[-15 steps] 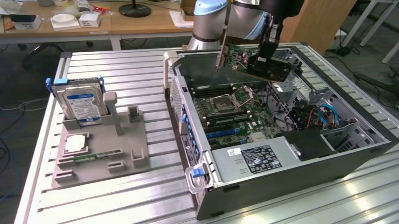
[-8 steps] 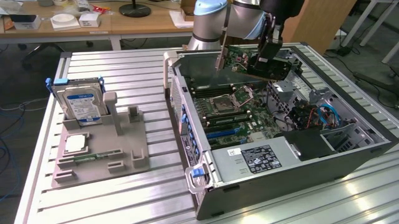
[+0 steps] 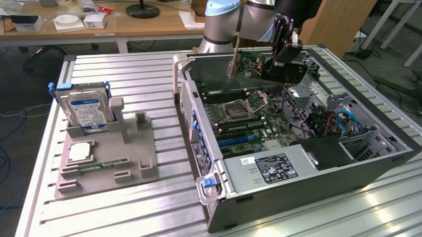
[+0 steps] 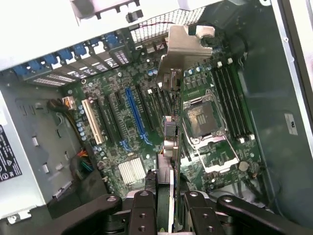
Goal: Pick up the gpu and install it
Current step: 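Insert the gpu into the slot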
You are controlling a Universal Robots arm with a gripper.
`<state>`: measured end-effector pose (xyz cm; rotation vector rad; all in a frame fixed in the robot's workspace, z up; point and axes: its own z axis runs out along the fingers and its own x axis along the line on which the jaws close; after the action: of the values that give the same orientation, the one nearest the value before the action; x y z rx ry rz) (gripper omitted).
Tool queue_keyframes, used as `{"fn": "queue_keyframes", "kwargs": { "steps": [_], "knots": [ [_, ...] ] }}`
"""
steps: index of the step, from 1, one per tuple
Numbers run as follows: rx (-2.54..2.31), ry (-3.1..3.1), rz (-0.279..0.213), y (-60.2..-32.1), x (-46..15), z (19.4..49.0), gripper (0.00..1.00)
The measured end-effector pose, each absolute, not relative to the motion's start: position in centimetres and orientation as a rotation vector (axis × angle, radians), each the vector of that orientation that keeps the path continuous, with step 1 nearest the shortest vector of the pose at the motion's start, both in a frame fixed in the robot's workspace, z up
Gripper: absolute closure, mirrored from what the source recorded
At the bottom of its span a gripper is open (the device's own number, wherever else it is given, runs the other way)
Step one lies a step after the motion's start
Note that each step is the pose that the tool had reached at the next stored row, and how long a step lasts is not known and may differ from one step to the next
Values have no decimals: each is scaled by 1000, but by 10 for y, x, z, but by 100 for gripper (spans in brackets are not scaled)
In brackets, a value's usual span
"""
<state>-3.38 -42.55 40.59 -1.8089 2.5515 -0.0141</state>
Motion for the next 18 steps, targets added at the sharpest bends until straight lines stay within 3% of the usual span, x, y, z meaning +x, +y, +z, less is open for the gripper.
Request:
{"fn": "queue_keyframes", "kwargs": {
  "steps": [7, 18],
  "knots": [
    [-1865, 2495, 14, -425, -34, 405, 73],
    [-2019, 2360, 8, -425, -34, 402, 73]
  ]
}}
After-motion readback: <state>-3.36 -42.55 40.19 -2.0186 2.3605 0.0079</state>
